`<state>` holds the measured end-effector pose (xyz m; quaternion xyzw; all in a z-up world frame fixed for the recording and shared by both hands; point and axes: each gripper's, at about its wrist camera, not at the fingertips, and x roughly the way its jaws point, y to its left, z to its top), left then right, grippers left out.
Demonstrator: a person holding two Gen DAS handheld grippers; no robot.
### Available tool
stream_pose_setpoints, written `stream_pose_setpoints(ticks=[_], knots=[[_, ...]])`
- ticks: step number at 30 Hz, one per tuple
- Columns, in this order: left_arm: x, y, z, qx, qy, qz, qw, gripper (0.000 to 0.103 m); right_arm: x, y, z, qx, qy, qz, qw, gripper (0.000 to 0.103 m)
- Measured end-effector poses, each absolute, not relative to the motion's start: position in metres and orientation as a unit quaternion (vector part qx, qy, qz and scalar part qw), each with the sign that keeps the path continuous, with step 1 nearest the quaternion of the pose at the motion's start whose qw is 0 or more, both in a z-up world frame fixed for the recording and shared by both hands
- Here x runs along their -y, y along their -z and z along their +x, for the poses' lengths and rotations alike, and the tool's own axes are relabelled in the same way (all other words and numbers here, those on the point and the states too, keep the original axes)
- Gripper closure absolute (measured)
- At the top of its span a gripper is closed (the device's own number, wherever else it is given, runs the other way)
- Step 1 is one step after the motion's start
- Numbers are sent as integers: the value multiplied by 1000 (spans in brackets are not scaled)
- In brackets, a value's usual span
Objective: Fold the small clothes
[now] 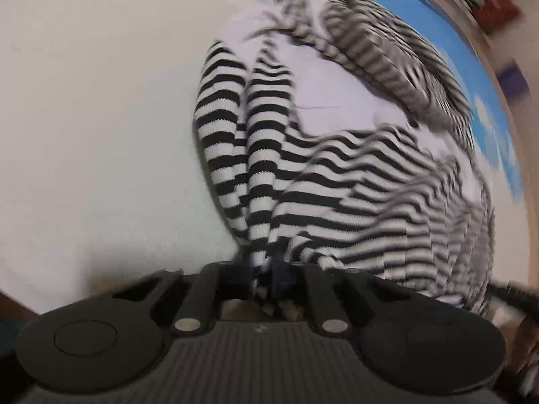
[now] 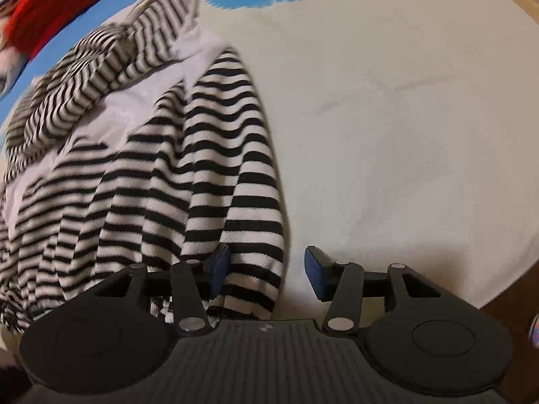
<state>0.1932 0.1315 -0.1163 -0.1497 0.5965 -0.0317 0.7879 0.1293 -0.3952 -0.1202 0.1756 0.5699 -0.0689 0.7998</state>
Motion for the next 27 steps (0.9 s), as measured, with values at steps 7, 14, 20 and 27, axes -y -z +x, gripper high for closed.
stream_pose_setpoints(ticks=[7,14,20,27], knots=[[-139,66,171,-562,68,-87,820,98,417,85,111,-507,57,271,816,101],[-151,96,159,-615,53,-120,777,73,421,92,80,-541,30,285,790,100],[-187,89,173,-574,16,-276,771,50,416,98,99,-541,45,260,799,70],[-190,110,180,-604,-25,-284,744,52,401,119,114,-574,59,225,785,62]])
